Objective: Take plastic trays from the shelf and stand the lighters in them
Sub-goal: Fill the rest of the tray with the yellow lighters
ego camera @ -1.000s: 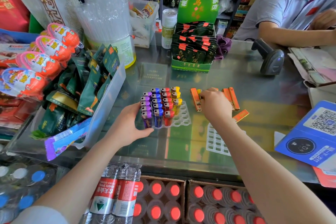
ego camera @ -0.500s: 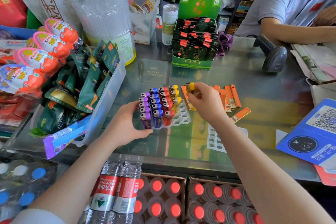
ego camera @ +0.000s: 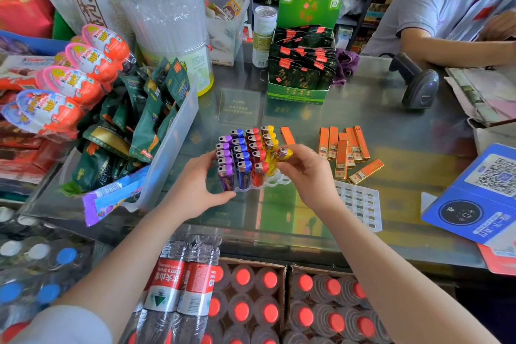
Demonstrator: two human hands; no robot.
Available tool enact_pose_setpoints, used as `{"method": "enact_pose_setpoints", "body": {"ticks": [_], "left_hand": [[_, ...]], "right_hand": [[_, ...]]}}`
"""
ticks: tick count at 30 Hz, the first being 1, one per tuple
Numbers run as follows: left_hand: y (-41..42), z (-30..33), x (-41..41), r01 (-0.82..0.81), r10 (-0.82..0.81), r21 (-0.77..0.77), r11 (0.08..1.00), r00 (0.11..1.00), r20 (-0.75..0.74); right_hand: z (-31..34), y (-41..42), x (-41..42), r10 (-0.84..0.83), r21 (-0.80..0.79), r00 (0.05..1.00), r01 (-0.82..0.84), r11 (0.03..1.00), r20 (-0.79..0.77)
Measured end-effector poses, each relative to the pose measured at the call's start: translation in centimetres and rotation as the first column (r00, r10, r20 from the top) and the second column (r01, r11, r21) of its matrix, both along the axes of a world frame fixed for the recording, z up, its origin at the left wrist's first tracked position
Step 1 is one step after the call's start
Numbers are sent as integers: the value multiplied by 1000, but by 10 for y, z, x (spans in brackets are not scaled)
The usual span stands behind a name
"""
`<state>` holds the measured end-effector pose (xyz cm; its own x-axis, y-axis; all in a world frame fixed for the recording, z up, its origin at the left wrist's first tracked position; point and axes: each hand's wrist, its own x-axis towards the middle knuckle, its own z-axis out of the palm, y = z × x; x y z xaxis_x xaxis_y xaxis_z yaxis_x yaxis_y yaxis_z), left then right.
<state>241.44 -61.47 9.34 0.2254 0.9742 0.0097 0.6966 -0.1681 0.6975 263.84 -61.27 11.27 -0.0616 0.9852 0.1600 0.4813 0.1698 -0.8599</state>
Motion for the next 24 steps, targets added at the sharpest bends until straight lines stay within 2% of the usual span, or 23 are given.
{"method": "enact_pose_setpoints", "body": {"ticks": [5,11,16,20,22,24], "left_hand": [[0,-1,-1,-6,6,1,1000,1000,-15],[4,-6,-4,16,-16,-6,1000,1000,4],[4,-7,-4,4,-4,-10,1000,1000,1],[4,-5,-3,1,-1,-7,1000,1000,-10],[4,-4,-3,-6,5,-15,1000,1000,-14],[5,-2,-2,-3,3,-17,1000,1000,-12]], "right_hand": [[3,2,4,15,78,987,-27,997,161],[6,5,1,95,162,933,-159,974,346],[7,6,-8,73,202,936,-150,968,345],[-2,6,-1,26,65,944,-51,997,330],[-8,4,8,21,112,872,-87,990,488],[-12,4,16,35,166,739,-197,966,673]]}}
